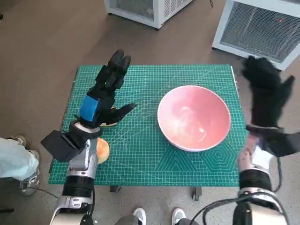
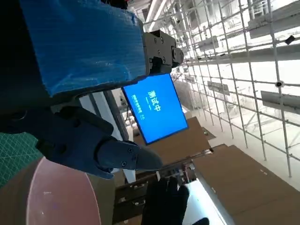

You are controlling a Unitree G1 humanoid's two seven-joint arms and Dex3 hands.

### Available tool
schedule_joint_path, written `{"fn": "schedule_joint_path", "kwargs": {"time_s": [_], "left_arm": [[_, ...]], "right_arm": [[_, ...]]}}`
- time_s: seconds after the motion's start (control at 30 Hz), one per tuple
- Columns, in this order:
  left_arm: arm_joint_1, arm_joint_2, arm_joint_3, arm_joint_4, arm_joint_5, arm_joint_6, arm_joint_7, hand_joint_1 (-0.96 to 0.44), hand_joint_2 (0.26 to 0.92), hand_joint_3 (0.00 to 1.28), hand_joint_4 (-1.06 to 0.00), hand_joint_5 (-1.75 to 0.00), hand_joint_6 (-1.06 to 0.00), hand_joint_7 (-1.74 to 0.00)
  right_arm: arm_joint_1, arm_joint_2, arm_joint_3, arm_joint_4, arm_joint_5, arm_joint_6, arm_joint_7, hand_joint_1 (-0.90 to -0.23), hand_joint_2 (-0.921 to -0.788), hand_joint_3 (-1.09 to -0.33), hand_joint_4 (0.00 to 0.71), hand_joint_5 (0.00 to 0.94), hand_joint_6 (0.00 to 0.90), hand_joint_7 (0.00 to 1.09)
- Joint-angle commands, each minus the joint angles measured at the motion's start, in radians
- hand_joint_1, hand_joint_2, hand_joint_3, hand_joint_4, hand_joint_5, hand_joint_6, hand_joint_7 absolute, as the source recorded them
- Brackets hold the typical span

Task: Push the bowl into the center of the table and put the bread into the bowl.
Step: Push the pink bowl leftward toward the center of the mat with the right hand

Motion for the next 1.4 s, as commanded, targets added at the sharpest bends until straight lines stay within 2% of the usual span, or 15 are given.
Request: {"fn": "schedule_joint_path", "kwargs": {"time_s": [0.03, 0.2, 0.4, 0.53, 0.8, 1.0, 1.4], "left_arm": [[0.004, 0.002, 0.004, -0.009, -0.001, -0.007, 0.005, -0.44, 0.921, 0.23, -0.13, 0.00, -0.13, -0.10], [0.005, 0.001, 0.006, -0.008, -0.003, -0.009, 0.005, -0.44, 0.921, 0.23, -0.13, 0.00, -0.13, -0.10], [0.000, 0.000, 0.008, 0.002, -0.004, -0.008, 0.004, -0.44, 0.921, 0.23, -0.13, 0.00, -0.12, -0.10], [-0.002, -0.002, 0.007, 0.003, -0.004, -0.004, 0.005, -0.44, 0.921, 0.23, -0.13, 0.00, -0.13, -0.10], [0.002, 0.002, 0.007, -0.012, -0.005, 0.004, 0.005, -0.44, 0.921, 0.23, -0.13, 0.00, -0.12, -0.11], [0.009, 0.007, 0.009, -0.019, -0.005, 0.000, 0.002, -0.44, 0.921, 0.23, -0.13, 0.00, -0.12, -0.11], [0.032, 0.020, 0.014, -0.047, -0.001, -0.001, 0.005, -0.44, 0.921, 0.22, -0.14, 0.00, -0.13, -0.11]], "right_arm": [[0.015, -0.023, -0.017, 0.098, -0.032, 0.028, -0.100, -0.608, -0.921, -0.798, 0.276, 0.006, 0.145, 0.43], [0.019, -0.019, -0.035, 0.149, -0.026, 0.069, -0.129, -0.603, -0.921, -0.811, 0.274, 0.003, 0.149, 0.42], [0.020, 0.003, -0.059, 0.182, -0.007, 0.136, -0.128, -0.580, -0.921, -0.808, 0.267, 0.000, 0.169, 0.36], [0.018, 0.026, -0.078, 0.197, 0.003, 0.182, -0.124, -0.566, -0.921, -0.800, 0.275, 0.003, 0.211, 0.31], [0.009, 0.066, -0.082, 0.214, -0.007, 0.251, -0.135, -0.568, -0.921, -0.792, 0.297, 0.010, 0.258, 0.28], [-0.004, 0.098, -0.086, 0.223, -0.005, 0.299, -0.136, -0.572, -0.921, -0.811, 0.299, 0.008, 0.269, 0.27], [-0.042, 0.167, -0.125, 0.232, 0.018, 0.384, -0.101, -0.543, -0.921, -0.853, 0.290, 0.002, 0.279, 0.23]]}}
